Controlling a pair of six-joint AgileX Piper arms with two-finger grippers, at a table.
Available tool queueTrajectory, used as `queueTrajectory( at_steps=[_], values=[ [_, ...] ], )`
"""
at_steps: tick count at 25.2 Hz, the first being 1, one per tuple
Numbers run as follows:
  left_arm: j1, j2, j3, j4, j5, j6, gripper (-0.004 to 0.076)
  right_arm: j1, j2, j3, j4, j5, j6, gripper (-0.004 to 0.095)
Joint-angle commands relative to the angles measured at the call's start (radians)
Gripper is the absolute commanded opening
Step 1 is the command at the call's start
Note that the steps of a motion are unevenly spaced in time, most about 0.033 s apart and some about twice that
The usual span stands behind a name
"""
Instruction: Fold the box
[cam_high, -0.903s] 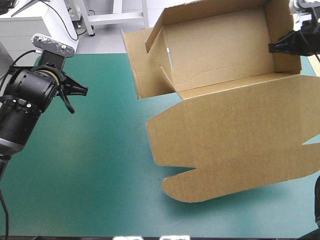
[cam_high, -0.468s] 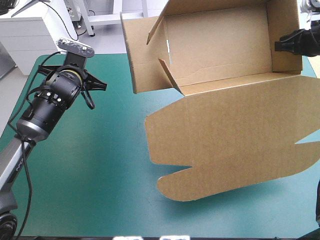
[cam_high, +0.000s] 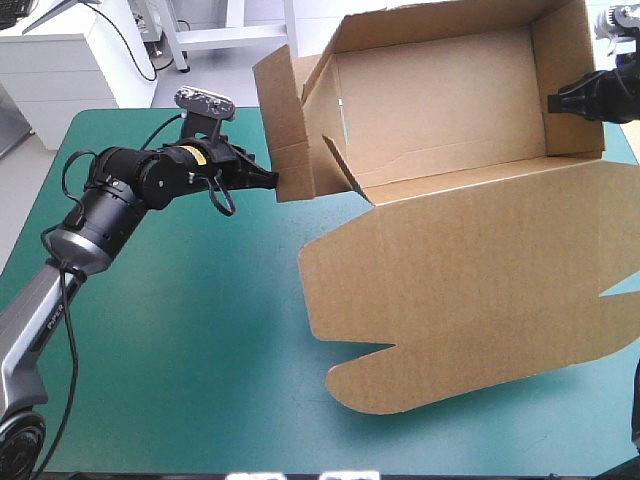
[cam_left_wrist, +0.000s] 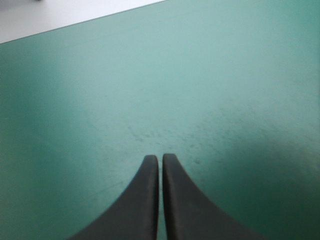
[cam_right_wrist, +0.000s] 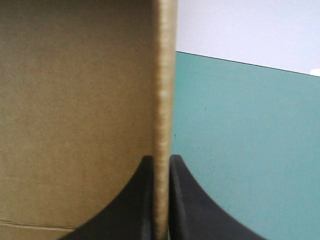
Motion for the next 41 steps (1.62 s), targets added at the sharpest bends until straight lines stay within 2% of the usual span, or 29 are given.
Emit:
queueTrajectory(
  at_steps=[1,5,11,13,19,26,29,32,35,41],
  values=[
    [0.0,-0.04,-0.027,-0.21,-0.048,0.146,0.0016,-0.007,-0.045,-0.025,0.05,-0.004,0.004,-0.0021],
    [0.0,-0.04,-0.029,-0.402,-0.043,0.282,0.0016,-0.007,-0.045,-0.025,0.05,-0.004,0.0,-0.0021],
    [0.0,-0.04,-0.029,-0.846,-0.019,0.575,0.0016,-0.007,-0.043,-0.025,0.05,-0.005,-0.009,-0.0021],
    [0.0,-0.04,-0.031,-1.013,0.032,0.686,0.0016,-0.003,-0.043,-0.025,0.05,-0.005,-0.011,-0.0019],
    [0.002,-0.04,-0.034,-1.23,0.102,0.88,0.0016,-0.003,-0.043,-0.025,0.05,-0.005,-0.011,-0.0019],
    [0.066,-0.028,-0.035,-1.423,0.152,0.926,0.0016,0.005,-0.043,-0.025,0.06,-0.025,0.001,-0.0015],
    [0.087,-0.013,-0.037,-1.441,0.201,0.907,0.0017,0.054,-0.043,-0.025,0.033,-0.046,0.004,-0.0014],
    [0.09,0.006,-0.038,-1.438,0.251,0.882,0.0027,0.13,-0.043,-0.025,-0.045,-0.101,0.033,-0.0015],
    [0.09,0.022,-0.038,-1.433,0.267,0.868,0.0127,0.189,-0.043,-0.025,-0.113,-0.14,0.071,-0.0015],
    [0.09,0.024,-0.038,-1.437,0.222,0.866,0.0497,0.257,-0.043,-0.025,-0.207,-0.176,0.115,-0.0015]
  ],
)
